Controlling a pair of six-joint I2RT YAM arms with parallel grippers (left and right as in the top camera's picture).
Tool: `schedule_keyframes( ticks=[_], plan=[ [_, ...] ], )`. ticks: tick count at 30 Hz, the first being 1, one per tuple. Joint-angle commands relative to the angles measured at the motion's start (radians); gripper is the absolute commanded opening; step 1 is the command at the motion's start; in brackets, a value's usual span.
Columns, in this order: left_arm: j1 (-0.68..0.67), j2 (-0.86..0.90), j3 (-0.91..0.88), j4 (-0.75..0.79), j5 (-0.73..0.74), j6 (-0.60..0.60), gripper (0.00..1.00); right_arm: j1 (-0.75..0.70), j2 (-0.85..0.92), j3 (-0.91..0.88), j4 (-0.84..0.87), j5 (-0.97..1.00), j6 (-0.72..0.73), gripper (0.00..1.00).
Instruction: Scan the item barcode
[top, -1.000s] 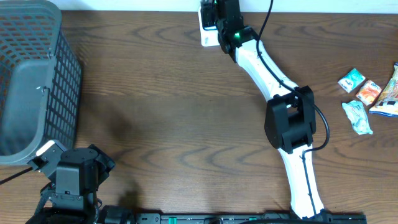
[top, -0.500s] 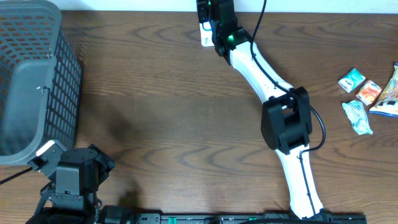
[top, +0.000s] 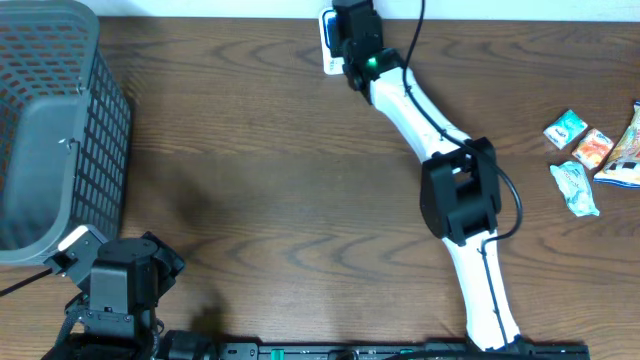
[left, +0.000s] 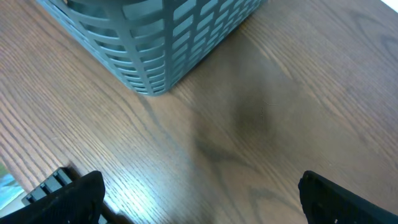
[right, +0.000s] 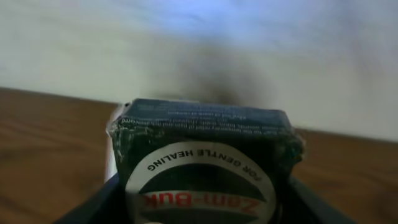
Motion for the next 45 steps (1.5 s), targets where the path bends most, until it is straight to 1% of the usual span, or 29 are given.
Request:
schedule_keyframes(
  ticks=[1, 5, 7, 13, 14, 16, 17, 20, 25, 26, 27, 28, 30, 31, 32, 35, 39, 43, 45],
  plan=[
    [0.003, -0.001, 0.0, -0.002, -0.016, -0.013, 0.98, -0.088, -0.177, 0.02, -0.123, 0.038, 0.072, 0.33],
    [0.003, -0.001, 0.0, -0.002, -0.016, -0.013, 0.98, -0.183, -0.27, 0.02, -0.328, 0.038, 0.073, 0.31],
    [0.003, -0.001, 0.0, -0.002, -0.016, -0.013, 0.98, -0.256, -0.317, 0.02, -0.457, 0.038, 0.073, 0.31],
    [0.003, -0.001, 0.0, -0.002, -0.016, -0.013, 0.98, -0.43, -0.355, 0.02, -0.731, 0.039, 0.072, 0.31],
    [0.003, -0.001, 0.0, -0.002, -0.016, -0.013, 0.98, -0.462, -0.352, 0.019, -0.779, 0.04, 0.072, 0.29],
    [0.003, -0.001, 0.0, -0.002, -0.016, -0.013, 0.98, -0.512, -0.345, 0.015, -0.848, 0.042, 0.073, 0.22],
    [0.003, -0.001, 0.0, -0.002, -0.016, -0.013, 0.98, -0.542, -0.34, 0.008, -0.882, 0.041, 0.082, 0.21],
    [0.003, -0.001, 0.0, -0.002, -0.016, -0.013, 0.98, -0.612, -0.339, -0.039, -0.916, 0.041, 0.111, 0.26],
    [0.003, -0.001, 0.0, -0.002, -0.016, -0.013, 0.98, -0.704, -0.339, -0.122, -0.927, 0.04, 0.124, 0.3],
    [0.003, -0.001, 0.0, -0.002, -0.016, -0.013, 0.98, -0.718, -0.339, -0.134, -0.929, 0.041, 0.136, 0.32],
    [0.003, -0.001, 0.0, -0.002, -0.016, -0.013, 0.98, -0.731, -0.339, -0.144, -0.931, 0.041, 0.146, 0.37],
    [0.003, -0.001, 0.0, -0.002, -0.016, -0.013, 0.98, -0.742, -0.339, -0.149, -0.933, 0.041, 0.16, 0.48],
    [0.003, -0.001, 0.0, -0.002, -0.016, -0.013, 0.98, -0.763, -0.339, -0.151, -0.943, 0.023, 0.17, 0.86],
    [0.003, -0.001, 0.0, -0.002, -0.016, -0.013, 0.98, -0.768, -0.339, -0.151, -0.946, 0.016, 0.17, 0.94],
    [0.003, -0.001, 0.0, -0.002, -0.016, -0.013, 0.98, -0.774, -0.341, -0.151, -0.951, 0.008, 0.17, 0.99],
    [0.003, -0.001, 0.0, -0.002, -0.016, -0.013, 0.98, -0.779, -0.352, -0.151, -0.977, -0.004, 0.176, 0.99],
    [0.003, -0.001, 0.0, -0.002, -0.016, -0.013, 0.98, -0.773, -0.38, -0.151, -1.01, -0.009, 0.235, 0.99],
    [0.003, -0.001, 0.0, -0.002, -0.016, -0.013, 0.98, -0.765, -0.443, -0.151, -1.058, -0.103, 0.238, 0.99],
    [0.003, -0.001, 0.0, -0.002, -0.016, -0.013, 0.98, -0.757, -0.502, -0.151, -1.086, -0.175, 0.238, 0.99]
  ],
)
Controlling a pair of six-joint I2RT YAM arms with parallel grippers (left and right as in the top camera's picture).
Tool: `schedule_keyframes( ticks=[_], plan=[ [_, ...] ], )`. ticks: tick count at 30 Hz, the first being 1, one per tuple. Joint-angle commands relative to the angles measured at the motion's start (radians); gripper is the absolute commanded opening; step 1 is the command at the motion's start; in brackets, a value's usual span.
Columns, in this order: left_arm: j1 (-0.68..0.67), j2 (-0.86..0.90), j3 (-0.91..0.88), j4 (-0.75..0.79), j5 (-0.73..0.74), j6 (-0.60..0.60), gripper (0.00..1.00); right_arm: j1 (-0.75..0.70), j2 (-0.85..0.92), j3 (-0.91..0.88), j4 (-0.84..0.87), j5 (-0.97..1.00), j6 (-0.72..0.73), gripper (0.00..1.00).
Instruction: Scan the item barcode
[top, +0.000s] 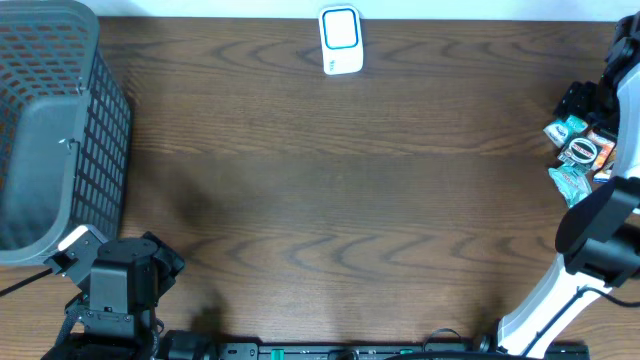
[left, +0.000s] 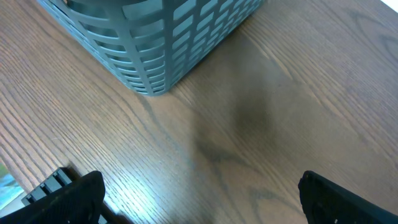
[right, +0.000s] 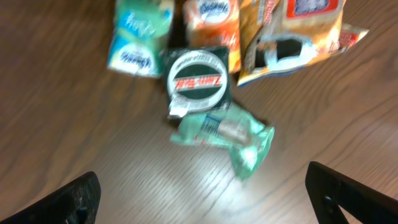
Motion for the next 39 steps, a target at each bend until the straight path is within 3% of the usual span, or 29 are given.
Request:
schedule_keyframes(
  ticks=[1, 4, 7, 17, 21, 29, 39],
  plan=[
    [0.003, -0.001, 0.0, -0.003, -0.017, -0.013, 0.98, 0.023, -0.147, 0.005, -0.036, -0.142, 0.03, 0.99],
    [0.003, -0.001, 0.0, -0.003, -0.017, -0.013, 0.98, 0.045, -0.255, -0.007, -0.1, -0.277, 0.029, 0.99],
    [0.003, -0.001, 0.0, -0.003, -0.017, -0.013, 0.98, 0.08, -0.369, -0.069, -0.108, -0.291, 0.029, 0.99],
    [0.003, -0.001, 0.0, -0.003, -0.017, -0.013, 0.98, 0.277, -0.89, -0.596, 0.076, -0.291, 0.028, 0.99],
    [0.003, -0.001, 0.0, -0.003, -0.017, -0.013, 0.98, 0.31, -1.012, -0.72, 0.081, -0.299, 0.03, 0.99],
    [0.003, -0.001, 0.0, -0.003, -0.017, -0.013, 0.98, 0.311, -1.095, -0.819, 0.022, -0.302, 0.142, 0.99],
    [0.003, -0.001, 0.0, -0.003, -0.017, -0.013, 0.98, 0.311, -1.093, -0.819, 0.008, -0.299, 0.143, 0.99]
  ],
)
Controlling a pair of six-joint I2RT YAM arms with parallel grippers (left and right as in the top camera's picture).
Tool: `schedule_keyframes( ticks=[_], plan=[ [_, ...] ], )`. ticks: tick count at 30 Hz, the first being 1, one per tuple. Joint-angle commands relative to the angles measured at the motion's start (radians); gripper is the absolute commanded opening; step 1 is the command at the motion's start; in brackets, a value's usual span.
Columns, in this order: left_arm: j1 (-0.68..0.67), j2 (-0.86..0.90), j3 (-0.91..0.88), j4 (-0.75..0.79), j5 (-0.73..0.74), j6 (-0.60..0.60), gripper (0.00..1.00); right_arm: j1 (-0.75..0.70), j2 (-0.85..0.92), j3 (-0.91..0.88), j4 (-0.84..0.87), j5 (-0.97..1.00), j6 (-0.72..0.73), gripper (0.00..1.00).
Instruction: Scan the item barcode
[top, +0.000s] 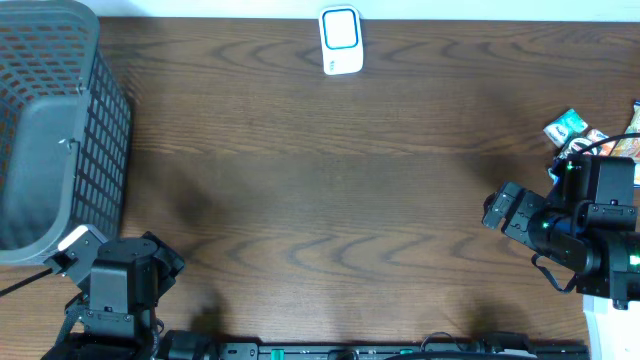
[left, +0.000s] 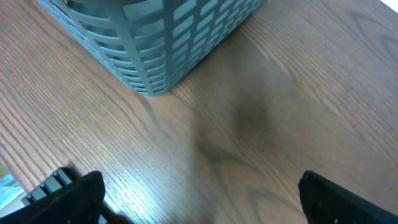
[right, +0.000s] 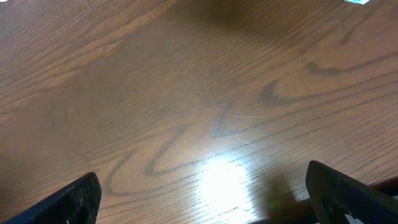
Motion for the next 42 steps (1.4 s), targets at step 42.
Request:
schedule_keyframes(
  ticks=[42],
  plan=[
    [0.003, -0.001, 0.0, -0.003, -0.016, -0.013, 0.98, 0.038, -0.581, -0.781, 0.826, -0.216, -0.271, 0.99]
  ],
)
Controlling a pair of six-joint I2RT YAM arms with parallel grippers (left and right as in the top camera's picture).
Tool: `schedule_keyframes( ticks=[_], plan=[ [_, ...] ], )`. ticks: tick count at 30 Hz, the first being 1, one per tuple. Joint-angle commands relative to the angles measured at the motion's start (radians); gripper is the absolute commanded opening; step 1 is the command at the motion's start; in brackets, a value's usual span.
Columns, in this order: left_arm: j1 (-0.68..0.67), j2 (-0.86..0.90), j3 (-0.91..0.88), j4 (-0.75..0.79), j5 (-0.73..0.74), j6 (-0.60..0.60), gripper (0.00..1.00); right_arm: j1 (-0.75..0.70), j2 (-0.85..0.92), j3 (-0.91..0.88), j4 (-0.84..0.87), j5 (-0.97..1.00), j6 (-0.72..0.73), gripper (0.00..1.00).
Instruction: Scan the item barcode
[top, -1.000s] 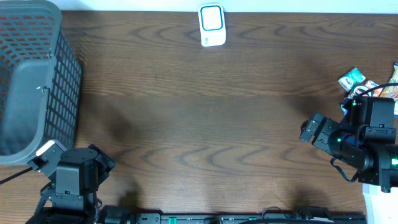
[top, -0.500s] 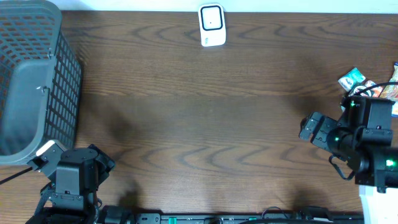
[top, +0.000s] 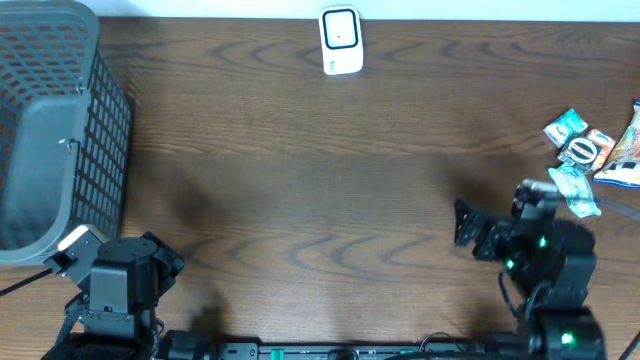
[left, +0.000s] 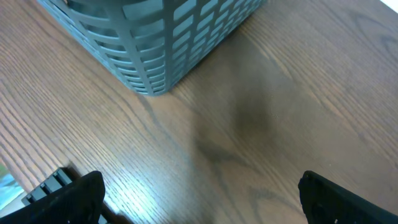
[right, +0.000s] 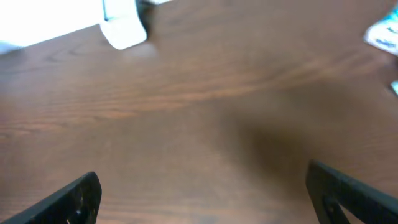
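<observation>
The white scanner with a blue screen (top: 340, 40) stands at the table's back edge and shows far off in the right wrist view (right: 123, 25). The item, a dark green box with a round white-ringed label (top: 580, 151), lies among the packets at the right edge. My right gripper (top: 468, 230) (right: 202, 193) is open and empty, low at the front right and facing the scanner. At the front left corner my left gripper (top: 165, 262) (left: 199, 199) is also open, with bare table between its fingers.
A grey mesh basket (top: 50, 120) fills the left side and is close ahead in the left wrist view (left: 155, 43). Snack packets lie at the right edge: a teal one (top: 565, 127), a pale green one (top: 575, 190), an orange bag (top: 628, 150).
My right arm has drawn back from beside the packets to the front edge, and its camera now faces the scanner instead of looking down at the table. The left arm is unchanged.
My right gripper first held the dark green box up at the scanner. It was then open above the packets at the right, with the box lying among them. After that the arm had pulled back to the front right, and now sits folded there, empty.
</observation>
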Motion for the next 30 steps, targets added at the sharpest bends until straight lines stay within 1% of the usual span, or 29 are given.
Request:
schedule_keyframes(
  ticks=[1, 7, 16, 27, 30],
  plan=[
    [0.003, -0.001, 0.0, -0.003, -0.017, -0.013, 0.98, 0.008, -0.121, -0.121, 0.081, -0.071, -0.046, 0.99],
    [0.003, -0.001, 0.0, -0.003, -0.017, -0.013, 0.98, 0.009, -0.223, -0.26, 0.235, -0.133, -0.046, 0.99],
    [0.003, -0.001, 0.0, -0.003, -0.017, -0.013, 0.98, 0.009, -0.373, -0.414, 0.41, -0.127, -0.047, 0.99],
    [0.003, -0.001, 0.0, -0.003, -0.017, -0.013, 0.98, 0.014, -0.497, -0.496, 0.457, -0.099, -0.063, 0.99],
    [0.003, -0.001, 0.0, -0.003, -0.017, -0.013, 0.98, 0.039, -0.504, -0.496, 0.476, -0.046, -0.07, 0.99]
  ],
)
